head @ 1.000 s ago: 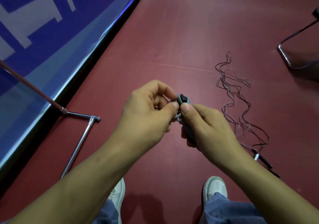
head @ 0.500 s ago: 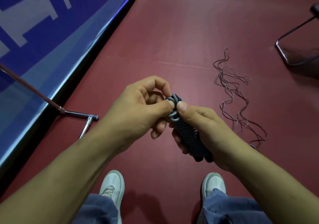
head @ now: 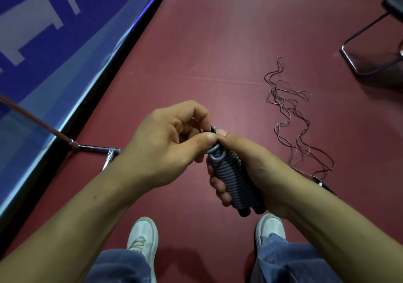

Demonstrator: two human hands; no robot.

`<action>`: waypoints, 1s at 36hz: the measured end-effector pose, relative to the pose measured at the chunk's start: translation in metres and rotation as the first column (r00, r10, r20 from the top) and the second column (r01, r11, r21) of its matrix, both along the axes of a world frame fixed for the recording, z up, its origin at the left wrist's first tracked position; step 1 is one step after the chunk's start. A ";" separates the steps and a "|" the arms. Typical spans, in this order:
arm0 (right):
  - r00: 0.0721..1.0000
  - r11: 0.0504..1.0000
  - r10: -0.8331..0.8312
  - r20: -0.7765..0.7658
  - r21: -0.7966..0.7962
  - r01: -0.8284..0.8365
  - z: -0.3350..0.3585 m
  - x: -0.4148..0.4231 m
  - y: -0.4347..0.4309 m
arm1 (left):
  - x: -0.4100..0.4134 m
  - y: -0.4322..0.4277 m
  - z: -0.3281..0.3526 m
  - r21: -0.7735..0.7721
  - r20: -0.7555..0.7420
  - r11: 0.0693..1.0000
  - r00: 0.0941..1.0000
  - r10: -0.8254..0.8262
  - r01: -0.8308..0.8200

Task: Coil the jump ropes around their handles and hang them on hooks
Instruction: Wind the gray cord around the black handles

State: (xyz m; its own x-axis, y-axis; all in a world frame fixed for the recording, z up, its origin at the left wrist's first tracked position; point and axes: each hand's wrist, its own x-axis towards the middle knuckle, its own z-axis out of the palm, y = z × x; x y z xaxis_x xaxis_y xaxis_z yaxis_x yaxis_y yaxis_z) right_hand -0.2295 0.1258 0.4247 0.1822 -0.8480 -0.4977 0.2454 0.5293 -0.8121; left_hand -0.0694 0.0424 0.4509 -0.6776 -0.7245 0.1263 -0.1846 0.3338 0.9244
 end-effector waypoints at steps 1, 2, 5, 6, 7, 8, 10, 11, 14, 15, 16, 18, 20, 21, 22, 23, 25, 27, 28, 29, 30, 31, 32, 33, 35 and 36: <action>1.000 1.000 0.010 0.009 0.007 -0.010 0.000 0.000 0.000 | 0.000 0.001 0.001 -0.018 0.009 1.000 1.000 -0.003 0.003; 1.000 1.000 0.016 0.010 0.008 -0.017 -0.001 0.000 0.000 | 0.001 0.002 0.001 -0.037 0.016 0.999 1.000 -0.002 0.002; 1.000 1.000 0.013 0.004 -0.003 -0.013 -0.001 0.000 0.002 | 0.000 0.004 0.004 -0.086 0.023 0.996 1.000 0.015 -0.013; 1.000 1.000 0.008 0.006 -0.012 -0.008 -0.001 0.001 0.002 | 0.000 0.005 0.005 -0.080 0.012 0.996 1.000 0.029 -0.028; 1.000 1.000 0.002 0.010 -0.021 -0.002 0.000 0.001 0.001 | 0.000 0.006 0.006 -0.063 -0.004 0.997 0.999 0.051 -0.052; 1.000 1.000 -0.008 0.016 -0.028 0.009 0.000 0.001 0.001 | -0.001 0.008 0.007 -0.044 -0.023 0.995 0.996 0.084 -0.085; 0.999 0.999 -0.039 0.034 -0.034 0.041 0.001 0.002 -0.001 | -0.004 0.012 0.008 0.017 -0.073 0.986 0.983 0.169 -0.168; 0.997 0.998 -0.056 0.044 -0.037 0.058 0.001 0.002 -0.002 | -0.006 0.014 0.008 0.068 -0.102 0.974 0.970 0.222 -0.216; 0.995 0.994 -0.089 0.048 -0.065 0.092 0.000 0.003 -0.005 | -0.011 0.020 0.006 0.162 -0.179 0.930 0.917 0.357 -0.330; 0.994 0.992 -0.101 0.045 -0.073 0.104 0.000 0.003 -0.005 | -0.012 0.022 0.005 0.165 -0.205 0.921 0.902 0.381 -0.352; 0.993 0.990 -0.112 0.041 -0.082 0.115 -0.001 0.003 -0.006 | -0.014 0.022 0.003 0.166 -0.231 0.914 0.886 0.402 -0.371; 0.991 0.985 -0.132 0.032 -0.107 0.135 -0.003 0.003 -0.007 | -0.016 0.024 0.001 0.158 -0.269 0.903 0.863 0.428 -0.399; 0.987 0.980 -0.157 0.042 -0.118 0.161 -0.004 0.004 -0.007 | -0.018 0.028 0.000 0.130 -0.272 0.905 0.863 0.425 -0.404; 0.984 0.977 -0.171 0.050 -0.120 0.176 -0.005 0.003 -0.008 | -0.019 0.031 0.000 0.133 -0.271 0.906 0.864 0.424 -0.403; 0.982 0.974 -0.182 0.054 -0.124 0.187 -0.005 0.003 -0.008 | -0.020 0.033 0.000 0.153 -0.273 0.901 0.859 0.433 -0.405; 0.980 0.972 -0.191 0.055 -0.128 0.196 -0.005 0.002 -0.008 | -0.020 0.034 -0.001 0.180 -0.271 0.894 0.852 0.447 -0.411; 0.978 0.969 -0.198 0.062 -0.134 0.205 -0.005 0.001 -0.008 | -0.021 0.034 -0.003 0.200 -0.253 0.882 0.847 0.468 -0.428; 0.978 0.970 -0.196 0.069 -0.135 0.204 -0.005 0.001 -0.007 | -0.022 0.034 -0.006 0.223 -0.239 0.869 0.840 0.487 -0.441; 0.978 0.969 -0.196 0.069 -0.137 0.204 -0.006 0.002 -0.007 | -0.022 0.033 -0.007 0.231 -0.237 0.863 0.835 0.497 -0.449; 0.978 0.969 -0.197 0.067 -0.139 0.205 -0.006 0.003 -0.006 | -0.022 0.033 -0.007 0.229 -0.236 0.859 0.830 0.505 -0.458; 0.978 0.969 -0.196 0.065 -0.139 0.204 -0.007 0.003 -0.006 | -0.023 0.033 -0.007 0.220 -0.236 0.858 0.828 0.508 -0.464; 0.979 0.970 -0.196 0.064 -0.137 0.203 -0.007 0.003 -0.007 | -0.023 0.033 -0.006 0.208 -0.235 0.860 0.830 0.506 -0.466; 0.979 0.971 -0.194 0.064 -0.133 0.201 -0.007 0.003 -0.007 | -0.023 0.033 -0.007 0.195 -0.234 0.863 0.833 0.502 -0.465; 0.980 0.972 -0.189 0.067 -0.127 0.196 -0.007 0.003 -0.007 | -0.023 0.032 -0.007 0.183 -0.232 0.867 0.837 0.496 -0.463; 0.982 0.977 -0.175 0.069 -0.112 0.182 -0.006 0.003 -0.007 | -0.023 0.030 -0.008 0.139 -0.226 0.878 0.849 0.478 -0.457; 0.983 0.979 -0.169 0.072 -0.107 0.176 -0.006 0.003 -0.007 | -0.022 0.029 -0.009 0.106 -0.221 0.886 0.858 0.464 -0.452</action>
